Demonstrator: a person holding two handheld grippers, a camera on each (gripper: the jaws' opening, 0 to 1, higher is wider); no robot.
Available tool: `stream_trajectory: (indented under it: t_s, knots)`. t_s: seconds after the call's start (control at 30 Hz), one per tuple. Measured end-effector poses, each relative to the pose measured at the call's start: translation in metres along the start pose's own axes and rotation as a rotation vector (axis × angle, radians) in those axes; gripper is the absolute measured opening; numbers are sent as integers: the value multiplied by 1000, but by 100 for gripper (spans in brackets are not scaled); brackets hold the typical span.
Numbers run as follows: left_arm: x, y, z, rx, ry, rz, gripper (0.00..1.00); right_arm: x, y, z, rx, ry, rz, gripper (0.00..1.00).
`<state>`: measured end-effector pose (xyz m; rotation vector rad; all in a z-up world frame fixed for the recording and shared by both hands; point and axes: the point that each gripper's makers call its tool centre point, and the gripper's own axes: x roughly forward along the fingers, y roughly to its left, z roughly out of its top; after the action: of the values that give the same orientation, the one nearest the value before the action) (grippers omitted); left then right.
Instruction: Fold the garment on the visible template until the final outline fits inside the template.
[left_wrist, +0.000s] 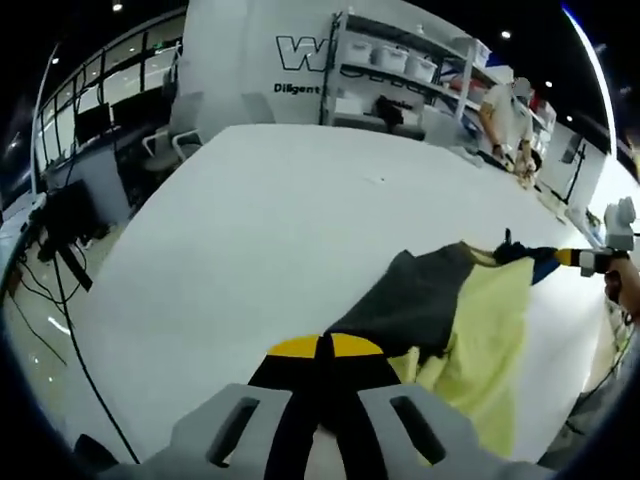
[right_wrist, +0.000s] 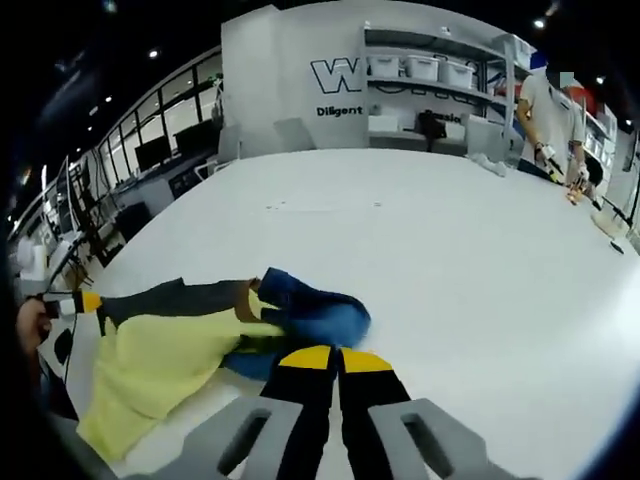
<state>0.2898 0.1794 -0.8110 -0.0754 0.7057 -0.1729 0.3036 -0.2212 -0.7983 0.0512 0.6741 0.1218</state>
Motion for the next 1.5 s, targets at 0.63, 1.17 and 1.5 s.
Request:
stream_trajectory:
  t_s: [0.63, 1.17, 1.5]
  knots:
    - [7, 38, -3, -14, 33, 78, 0, -6, -71, -13, 167, 9, -105, 0]
    - [15, 80, 6, 40, 49, 110, 0, -7, -111, -16, 269, -1, -153, 0]
    - [25, 79, 1, 60, 89, 109, 0, 3, -115, -12, 306, 1, -128, 0]
